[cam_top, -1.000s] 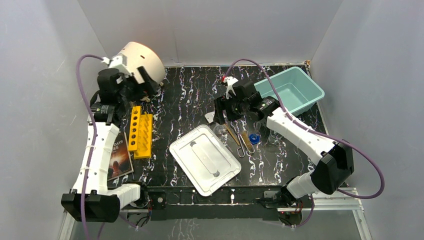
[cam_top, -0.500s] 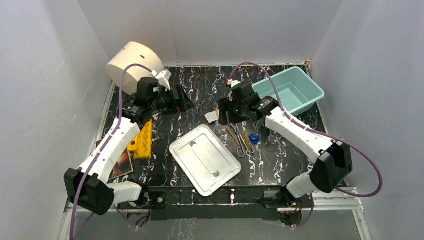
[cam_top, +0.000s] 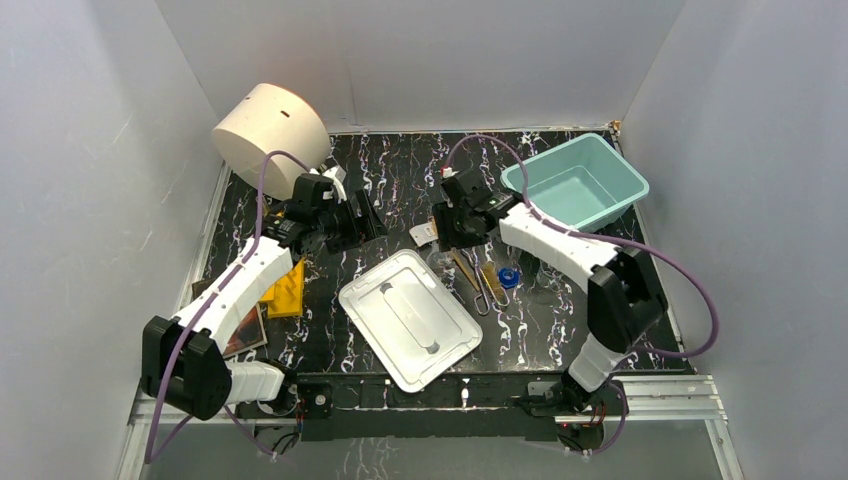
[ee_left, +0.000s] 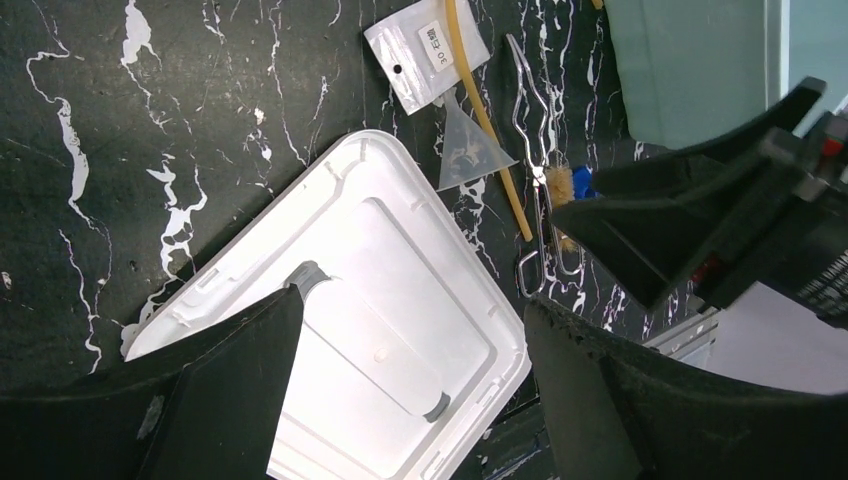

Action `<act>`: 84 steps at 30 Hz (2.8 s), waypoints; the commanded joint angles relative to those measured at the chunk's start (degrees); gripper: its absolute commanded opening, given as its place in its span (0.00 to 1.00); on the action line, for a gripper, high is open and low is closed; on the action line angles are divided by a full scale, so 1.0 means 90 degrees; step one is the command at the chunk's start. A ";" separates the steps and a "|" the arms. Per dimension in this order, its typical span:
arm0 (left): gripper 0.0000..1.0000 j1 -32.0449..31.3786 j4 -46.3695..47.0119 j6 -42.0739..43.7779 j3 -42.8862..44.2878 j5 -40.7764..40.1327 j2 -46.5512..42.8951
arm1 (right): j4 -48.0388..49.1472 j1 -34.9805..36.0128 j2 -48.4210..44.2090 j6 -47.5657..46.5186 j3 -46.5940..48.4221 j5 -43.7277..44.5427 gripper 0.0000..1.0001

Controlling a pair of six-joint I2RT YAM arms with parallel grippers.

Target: Organize the chemistry lab equipment

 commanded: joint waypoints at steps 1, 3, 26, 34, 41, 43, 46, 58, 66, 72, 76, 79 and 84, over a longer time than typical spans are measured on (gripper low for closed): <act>0.80 -0.0034 0.0096 -0.0079 0.0034 -0.0048 -0.0040 | 0.0528 0.0027 0.0432 0.0170 0.0702 0.0280 0.62; 0.80 -0.0029 0.0075 -0.0087 0.0060 -0.0019 -0.0057 | 0.0622 0.0030 0.0750 0.0255 0.1009 0.0439 0.61; 0.83 -0.0036 0.0233 0.0317 0.0510 -0.0268 0.1174 | -0.0205 -0.0529 0.4392 0.0650 0.4172 0.1185 0.40; 0.83 -0.0032 0.0207 0.0302 0.0558 -0.0324 0.1187 | -0.0247 -0.0568 0.4569 0.0758 0.4363 0.0899 0.41; 0.83 -0.0033 0.0167 0.0331 0.0556 -0.0363 0.1142 | -0.0420 -0.0570 0.4700 0.0932 0.4472 0.0844 0.31; 0.83 -0.0033 0.0179 0.0376 0.0568 -0.0336 0.1164 | -0.0508 -0.0569 0.4695 0.0916 0.4587 0.1077 0.22; 0.83 -0.0038 0.0184 0.0500 0.0651 -0.0327 0.1227 | -0.0606 -0.0568 0.4652 0.0762 0.4819 0.1393 0.17; 0.85 -0.0033 0.0238 0.0807 0.0880 -0.0348 0.1316 | -0.0356 -0.0575 0.3279 0.0264 0.4828 0.1167 0.03; 0.86 -0.0037 0.0286 0.0806 0.1005 -0.0373 0.1343 | 0.0087 -0.0765 0.2071 -0.0200 0.4877 0.0509 0.00; 0.86 -0.0022 0.0370 0.0800 0.1038 -0.0338 0.1338 | 0.0420 -0.1158 0.1116 -0.0592 0.4933 0.0702 0.00; 0.86 -0.0033 0.0468 0.0800 0.1076 -0.0260 0.1426 | 0.0684 -0.1476 0.0627 -0.1074 0.4875 0.1396 0.00; 0.86 -0.0025 0.0539 0.0824 0.1172 -0.0154 0.1582 | 0.0939 -0.1733 0.0342 -0.1571 0.4787 0.2023 0.00; 0.86 -0.0027 0.0541 0.0809 0.1370 0.0055 0.1819 | 0.1460 -0.2032 0.0027 -0.2401 0.4486 0.3167 0.00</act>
